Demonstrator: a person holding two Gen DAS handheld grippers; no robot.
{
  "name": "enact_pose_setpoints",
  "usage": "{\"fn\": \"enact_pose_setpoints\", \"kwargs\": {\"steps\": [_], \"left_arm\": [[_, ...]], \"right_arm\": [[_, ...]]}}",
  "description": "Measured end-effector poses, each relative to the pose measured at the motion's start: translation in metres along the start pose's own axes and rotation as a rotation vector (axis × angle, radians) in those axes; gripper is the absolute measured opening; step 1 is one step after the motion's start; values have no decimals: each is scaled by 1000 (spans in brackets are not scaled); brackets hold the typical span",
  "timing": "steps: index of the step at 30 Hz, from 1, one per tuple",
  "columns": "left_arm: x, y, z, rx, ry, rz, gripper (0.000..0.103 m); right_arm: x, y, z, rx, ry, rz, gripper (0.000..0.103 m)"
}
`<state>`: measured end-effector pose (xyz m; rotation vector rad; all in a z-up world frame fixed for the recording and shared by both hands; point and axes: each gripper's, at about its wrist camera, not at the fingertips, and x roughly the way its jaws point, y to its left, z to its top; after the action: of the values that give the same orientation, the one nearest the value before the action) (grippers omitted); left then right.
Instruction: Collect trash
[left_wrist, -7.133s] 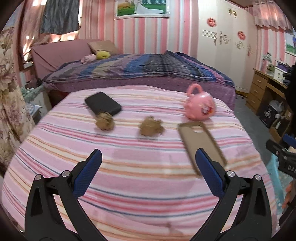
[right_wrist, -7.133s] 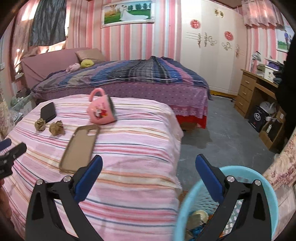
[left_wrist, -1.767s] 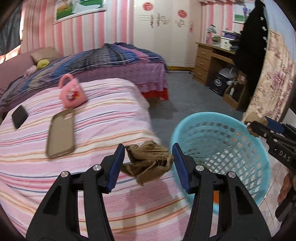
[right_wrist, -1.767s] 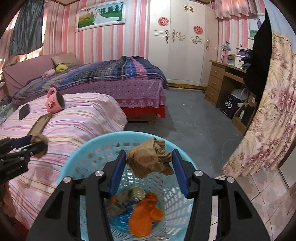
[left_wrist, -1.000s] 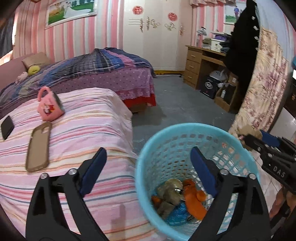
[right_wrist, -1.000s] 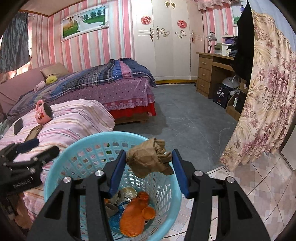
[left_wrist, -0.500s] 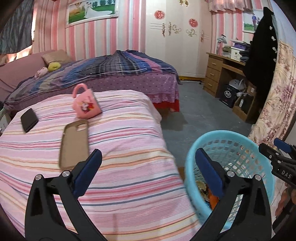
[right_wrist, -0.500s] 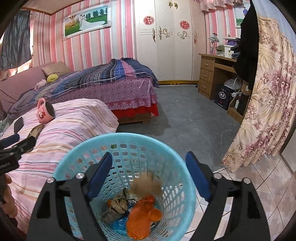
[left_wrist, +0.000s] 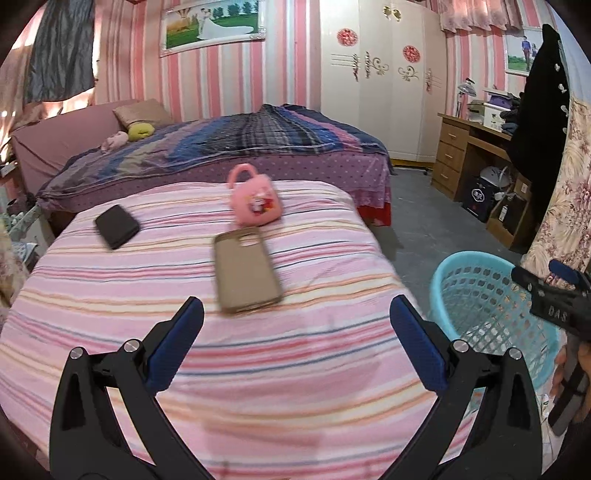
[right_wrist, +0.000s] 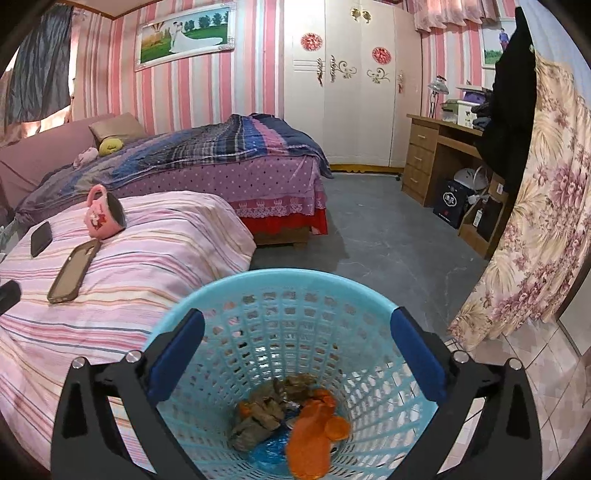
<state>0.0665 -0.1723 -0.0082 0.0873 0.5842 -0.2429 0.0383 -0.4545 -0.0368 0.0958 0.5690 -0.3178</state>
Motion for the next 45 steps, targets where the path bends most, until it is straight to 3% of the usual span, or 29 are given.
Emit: {"fn": "enact_pose_setpoints", "kwargs": {"steps": [8,14,26,30,45], "left_arm": [[-36,58,-28,-32,-19,67,97],[-50,90,-49,-93,-12,76,97],[-82,110,-73,-111,-48,94,98],[-91,112,-76,-81,-82,129,98],[-96,121,-73,-112,-123,134,98]], "right_arm": [[-29,48,-7,3,-13,47,98],[-58,90,-22,-31,-41,90,98],[-115,148,-59,-55,-115,119,98],[-123,154,-65,-55,-137,129,98],[-140,172,-66,-109,-205,105,98]]}}
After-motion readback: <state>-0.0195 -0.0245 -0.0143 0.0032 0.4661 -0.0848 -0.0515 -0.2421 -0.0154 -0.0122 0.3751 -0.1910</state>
